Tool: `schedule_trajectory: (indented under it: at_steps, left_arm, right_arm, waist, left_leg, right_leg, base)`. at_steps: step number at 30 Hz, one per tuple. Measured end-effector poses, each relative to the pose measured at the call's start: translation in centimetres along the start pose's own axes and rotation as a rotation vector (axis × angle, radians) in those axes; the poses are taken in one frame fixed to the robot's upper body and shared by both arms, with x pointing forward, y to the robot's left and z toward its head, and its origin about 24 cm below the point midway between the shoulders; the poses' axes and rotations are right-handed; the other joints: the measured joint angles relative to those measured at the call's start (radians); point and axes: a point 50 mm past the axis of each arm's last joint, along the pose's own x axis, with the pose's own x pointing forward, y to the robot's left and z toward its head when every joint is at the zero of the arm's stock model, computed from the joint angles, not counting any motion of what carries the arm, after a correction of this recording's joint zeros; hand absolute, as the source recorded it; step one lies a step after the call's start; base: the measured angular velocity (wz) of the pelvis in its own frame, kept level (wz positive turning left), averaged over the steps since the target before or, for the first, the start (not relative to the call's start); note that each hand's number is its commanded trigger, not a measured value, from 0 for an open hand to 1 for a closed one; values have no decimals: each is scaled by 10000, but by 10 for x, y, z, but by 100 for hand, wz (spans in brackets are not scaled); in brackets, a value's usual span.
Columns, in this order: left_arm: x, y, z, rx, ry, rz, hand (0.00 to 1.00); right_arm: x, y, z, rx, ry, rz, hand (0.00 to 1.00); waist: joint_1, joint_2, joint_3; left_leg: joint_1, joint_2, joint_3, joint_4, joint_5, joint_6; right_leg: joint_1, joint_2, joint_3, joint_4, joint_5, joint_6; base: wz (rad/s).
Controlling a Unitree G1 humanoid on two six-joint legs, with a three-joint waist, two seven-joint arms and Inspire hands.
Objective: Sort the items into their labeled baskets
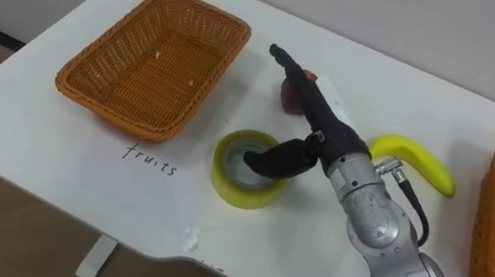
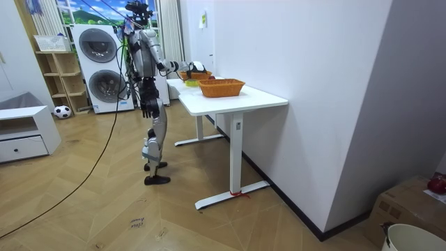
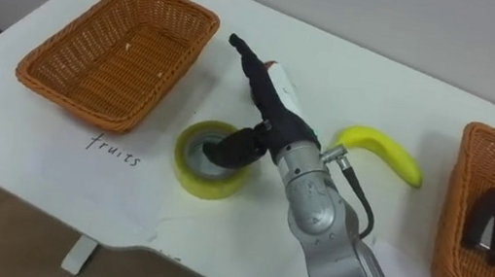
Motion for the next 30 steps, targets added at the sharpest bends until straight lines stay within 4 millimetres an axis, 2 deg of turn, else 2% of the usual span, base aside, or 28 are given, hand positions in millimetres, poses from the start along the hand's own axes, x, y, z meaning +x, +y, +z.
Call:
schedule_trajectory:
  at_steps: [7,22,30]
  left_arm:
    - [0,0,0,-6,-2,7,0]
    - [-1,1,9,-83,-417,93,0]
    - [-1,3,13,-131,-618,277,0]
  right_arm:
    - [-1,3,-6,-375,244,-14,0]
    - [-1,7,-18,-779,739,357,0]
    - [-1,7,-18,-752,768,472,0]
  waist:
    - [18,-11,-6]
    - [44,-65,-21]
    - [40,-53,11]
  left_leg:
    - [-5,2,-25,32,0,1]
    - [-67,5,-54,13,-1,3]
    - [-73,5,-39,-26,-1,3]
  right_leg:
    - [14,-46,-228,10,1,2]
    - [-47,-48,-253,16,1,2]
    - [-68,-39,-247,16,1,2]
  base:
    - [0]
    - [0]
    - [0]
